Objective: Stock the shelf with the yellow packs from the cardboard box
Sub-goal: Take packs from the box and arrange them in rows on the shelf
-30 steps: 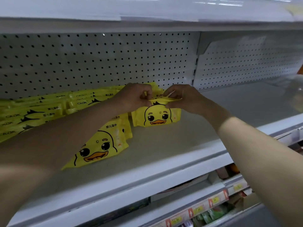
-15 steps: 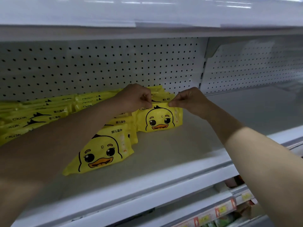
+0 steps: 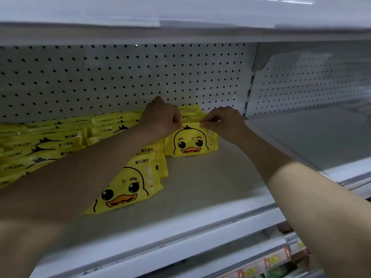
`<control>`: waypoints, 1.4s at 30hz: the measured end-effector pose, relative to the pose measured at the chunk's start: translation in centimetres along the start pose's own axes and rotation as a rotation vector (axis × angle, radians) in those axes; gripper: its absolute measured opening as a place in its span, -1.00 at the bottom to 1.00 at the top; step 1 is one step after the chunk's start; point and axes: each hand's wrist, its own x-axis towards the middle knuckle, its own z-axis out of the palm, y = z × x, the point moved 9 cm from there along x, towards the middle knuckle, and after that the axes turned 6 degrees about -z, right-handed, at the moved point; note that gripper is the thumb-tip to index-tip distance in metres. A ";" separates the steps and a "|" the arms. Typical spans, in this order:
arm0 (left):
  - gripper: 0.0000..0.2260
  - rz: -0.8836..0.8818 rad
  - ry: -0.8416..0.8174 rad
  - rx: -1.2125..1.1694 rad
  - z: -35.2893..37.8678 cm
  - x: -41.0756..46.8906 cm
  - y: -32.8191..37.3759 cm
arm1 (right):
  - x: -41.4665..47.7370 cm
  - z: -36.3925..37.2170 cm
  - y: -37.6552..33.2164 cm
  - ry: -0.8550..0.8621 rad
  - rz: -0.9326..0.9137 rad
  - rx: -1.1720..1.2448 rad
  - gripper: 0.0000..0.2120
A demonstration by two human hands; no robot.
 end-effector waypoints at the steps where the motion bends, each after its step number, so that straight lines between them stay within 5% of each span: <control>1: -0.86 -0.011 0.002 0.014 -0.1 -0.2 0.1 | -0.1 -0.1 -0.2 -0.003 -0.016 -0.013 -0.92; 11: -0.63 -0.059 0.049 -0.059 -2.9 -3.6 1.4 | -1.7 -3.3 -2.2 -0.011 -0.071 -0.093 -0.61; 19: -0.56 -0.226 0.060 -0.086 -5.4 -11.3 2.8 | -6.8 -3.4 -7.0 -0.241 -0.147 -0.200 -0.46; 27: -0.51 -0.462 0.079 -0.022 -8.3 -27.4 2.8 | -16.6 -0.8 -14.7 -0.447 -0.268 -0.248 -0.35; 42: -0.43 -0.871 0.094 0.106 -14.3 -57.0 -1.1 | -36.6 9.2 -32.9 -0.718 -0.766 -0.109 -0.31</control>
